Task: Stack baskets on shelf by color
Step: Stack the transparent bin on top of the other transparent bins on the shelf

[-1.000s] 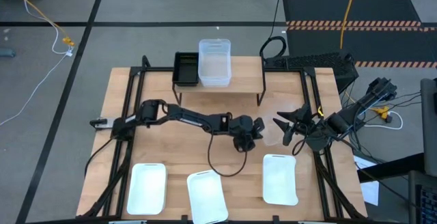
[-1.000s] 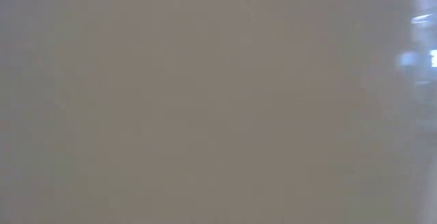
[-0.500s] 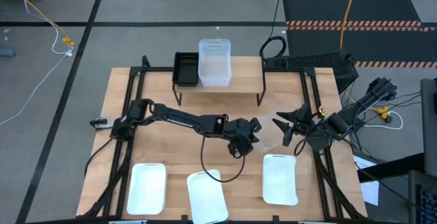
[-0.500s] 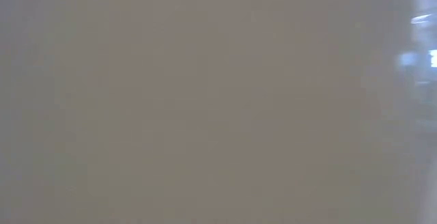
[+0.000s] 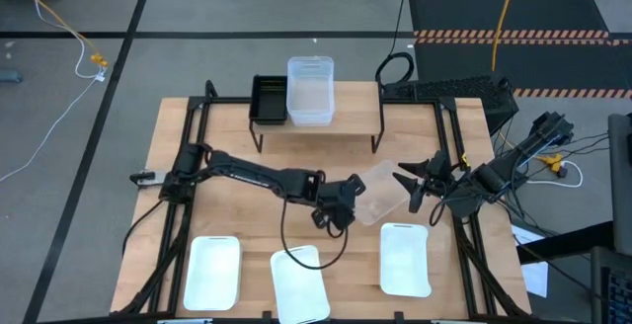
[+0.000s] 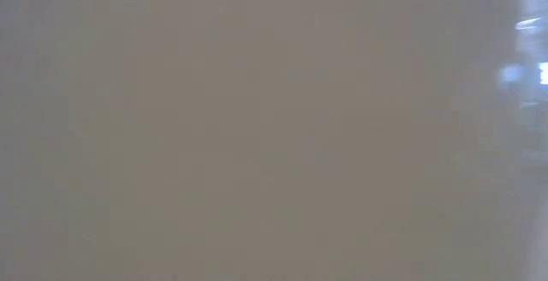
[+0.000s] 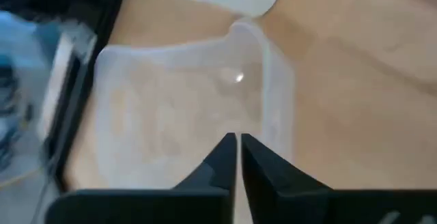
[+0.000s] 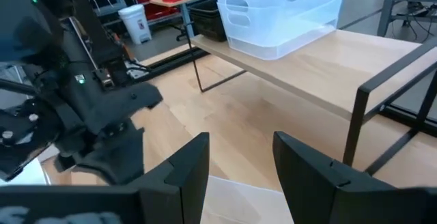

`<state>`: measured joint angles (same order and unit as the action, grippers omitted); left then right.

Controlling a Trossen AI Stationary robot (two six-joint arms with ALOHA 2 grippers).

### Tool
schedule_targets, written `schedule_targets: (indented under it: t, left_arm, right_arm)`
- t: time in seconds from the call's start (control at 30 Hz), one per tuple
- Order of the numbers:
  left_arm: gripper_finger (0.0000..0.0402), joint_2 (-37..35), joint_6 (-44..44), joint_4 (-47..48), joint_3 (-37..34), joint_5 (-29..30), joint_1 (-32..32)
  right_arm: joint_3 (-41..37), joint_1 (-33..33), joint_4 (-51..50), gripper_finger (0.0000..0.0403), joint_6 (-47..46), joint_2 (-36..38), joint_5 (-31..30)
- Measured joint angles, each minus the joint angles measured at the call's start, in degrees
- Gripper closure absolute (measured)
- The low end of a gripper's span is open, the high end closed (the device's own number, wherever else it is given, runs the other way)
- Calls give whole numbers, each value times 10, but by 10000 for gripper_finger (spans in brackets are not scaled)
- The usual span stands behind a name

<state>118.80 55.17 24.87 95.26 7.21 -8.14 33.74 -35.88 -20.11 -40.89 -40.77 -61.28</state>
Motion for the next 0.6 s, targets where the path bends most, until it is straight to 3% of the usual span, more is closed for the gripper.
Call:
schedule_targets:
  t: [0.17, 0.33, 0.43, 0.6]
  left_arm:
    - [315, -23, -29, 30, 0, 41, 5]
    - [237, -30, -77, 110, 0, -34, 34]
    - [199, -18, -80, 102, 0, -57, 50]
    - [202, 10, -98, 57, -1, -65, 61]
  right_arm:
    - [0, 0, 18, 248, 17, 0, 0]
    - [0, 0, 21, 248, 26, 0, 0]
    - [0, 0, 21, 248, 26, 0, 0]
    - [0, 0, 27, 248, 26, 0, 0]
